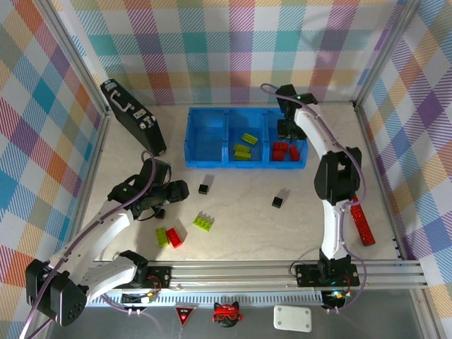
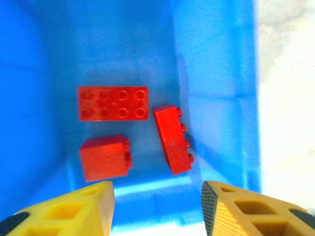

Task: Sort the legos into containers by color
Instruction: Place the lego in the container, then pick up the lego from the bottom-left of the table.

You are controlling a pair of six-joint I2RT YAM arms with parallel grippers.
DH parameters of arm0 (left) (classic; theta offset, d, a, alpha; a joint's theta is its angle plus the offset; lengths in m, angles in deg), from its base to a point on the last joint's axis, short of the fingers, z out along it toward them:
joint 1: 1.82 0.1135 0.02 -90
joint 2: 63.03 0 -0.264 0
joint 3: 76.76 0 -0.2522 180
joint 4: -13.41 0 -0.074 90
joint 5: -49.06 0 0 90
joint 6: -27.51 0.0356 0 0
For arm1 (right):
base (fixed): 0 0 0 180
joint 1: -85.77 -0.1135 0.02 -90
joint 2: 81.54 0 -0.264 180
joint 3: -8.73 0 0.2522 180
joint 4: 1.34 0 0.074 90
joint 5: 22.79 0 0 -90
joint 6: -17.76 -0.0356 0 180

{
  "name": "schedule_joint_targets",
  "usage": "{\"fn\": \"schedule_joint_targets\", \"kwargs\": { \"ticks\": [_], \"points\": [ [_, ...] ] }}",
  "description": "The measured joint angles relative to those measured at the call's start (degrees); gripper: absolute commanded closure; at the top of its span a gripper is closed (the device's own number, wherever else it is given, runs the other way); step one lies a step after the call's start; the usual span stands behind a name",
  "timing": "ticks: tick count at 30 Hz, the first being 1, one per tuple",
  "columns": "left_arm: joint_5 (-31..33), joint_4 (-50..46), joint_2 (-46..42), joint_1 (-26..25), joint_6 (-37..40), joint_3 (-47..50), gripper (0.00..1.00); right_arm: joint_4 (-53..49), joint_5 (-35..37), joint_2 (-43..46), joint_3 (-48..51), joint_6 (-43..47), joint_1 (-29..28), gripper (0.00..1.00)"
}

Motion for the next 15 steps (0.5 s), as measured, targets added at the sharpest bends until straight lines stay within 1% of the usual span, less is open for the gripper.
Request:
{"fn": "schedule_joint_targets", "kwargs": {
  "ticks": [4,7,12,15],
  "points": [
    [1.5,-1.8,0.0,0.0,0.0,-0.3,0.39,1.3,-3.9,8.6,5.9,-0.5,0.0,0.48],
    [2.9,-3.5,0.0,0.0,-0.1,-0.3,0.39,2.6,-6.7,13.6,12.3,-1.3,0.0,0.48],
    [4.6,-5.3,-0.9,0.0,-0.5,0.1,0.39,5.5,-10.7,18.4,23.4,-1.9,-0.1,0.48],
    [5.8,-6.4,-2.1,0.0,-0.6,0.9,0.39,7.1,-12.7,20.0,28.2,-1.9,-0.1,0.48]
  ]
}}
